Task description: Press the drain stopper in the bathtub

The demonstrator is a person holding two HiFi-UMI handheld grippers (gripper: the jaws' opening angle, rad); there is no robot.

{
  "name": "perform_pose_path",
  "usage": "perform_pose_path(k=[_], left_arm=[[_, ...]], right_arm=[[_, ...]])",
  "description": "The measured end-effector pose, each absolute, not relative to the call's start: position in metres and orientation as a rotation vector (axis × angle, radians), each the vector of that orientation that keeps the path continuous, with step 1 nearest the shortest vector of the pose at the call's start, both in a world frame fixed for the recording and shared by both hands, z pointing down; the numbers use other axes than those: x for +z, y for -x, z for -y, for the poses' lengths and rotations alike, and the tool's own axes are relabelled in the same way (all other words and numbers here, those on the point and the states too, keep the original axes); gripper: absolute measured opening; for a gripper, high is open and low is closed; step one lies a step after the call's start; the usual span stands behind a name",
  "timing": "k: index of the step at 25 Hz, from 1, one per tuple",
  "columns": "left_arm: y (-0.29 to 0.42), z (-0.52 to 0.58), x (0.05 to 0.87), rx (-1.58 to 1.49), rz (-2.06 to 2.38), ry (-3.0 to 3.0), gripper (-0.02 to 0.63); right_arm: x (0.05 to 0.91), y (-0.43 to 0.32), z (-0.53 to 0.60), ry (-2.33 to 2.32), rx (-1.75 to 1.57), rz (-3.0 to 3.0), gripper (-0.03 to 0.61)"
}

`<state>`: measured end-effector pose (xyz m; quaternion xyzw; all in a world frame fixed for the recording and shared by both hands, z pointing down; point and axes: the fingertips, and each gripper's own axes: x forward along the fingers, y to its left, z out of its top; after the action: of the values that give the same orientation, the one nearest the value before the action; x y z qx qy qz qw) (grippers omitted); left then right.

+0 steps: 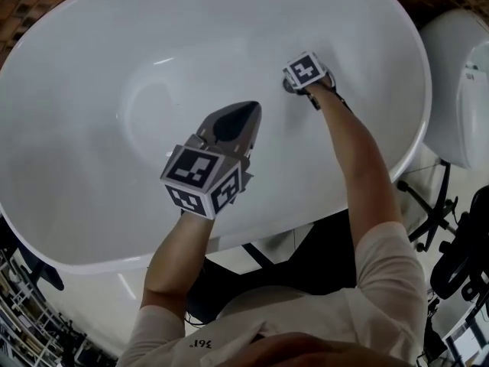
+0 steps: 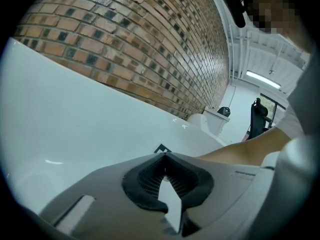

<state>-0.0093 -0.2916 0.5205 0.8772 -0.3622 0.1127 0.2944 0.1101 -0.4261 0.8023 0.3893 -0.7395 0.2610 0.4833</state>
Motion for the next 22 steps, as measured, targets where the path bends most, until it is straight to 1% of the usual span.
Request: perform_pose_path(k=[5,12,17,22], left_arm=[[0.0,0.289,0.523,0.317,0.956,-2.349,0.006],[0.003,0.291,0.532,0.312,0.963,-2.31,0.006],[-0.004,0.29,0.533,0.314,0.935,-2.302,0.006],[-0.004,0.286,0.537,0.314,0.917,-2.289,0.007]], right_arm=[[0.859,-0.135,0.396,-0.869,0.766,1.619,0.015],[0.905,-0.127,0.378,-0.785,0.807,1.555,0.014],[0.927,-0.136,0.371,-0.768,0.791,1.497,0.017],[0.928,-0.133,0.369,-0.738,0.888,1.52,0.017]])
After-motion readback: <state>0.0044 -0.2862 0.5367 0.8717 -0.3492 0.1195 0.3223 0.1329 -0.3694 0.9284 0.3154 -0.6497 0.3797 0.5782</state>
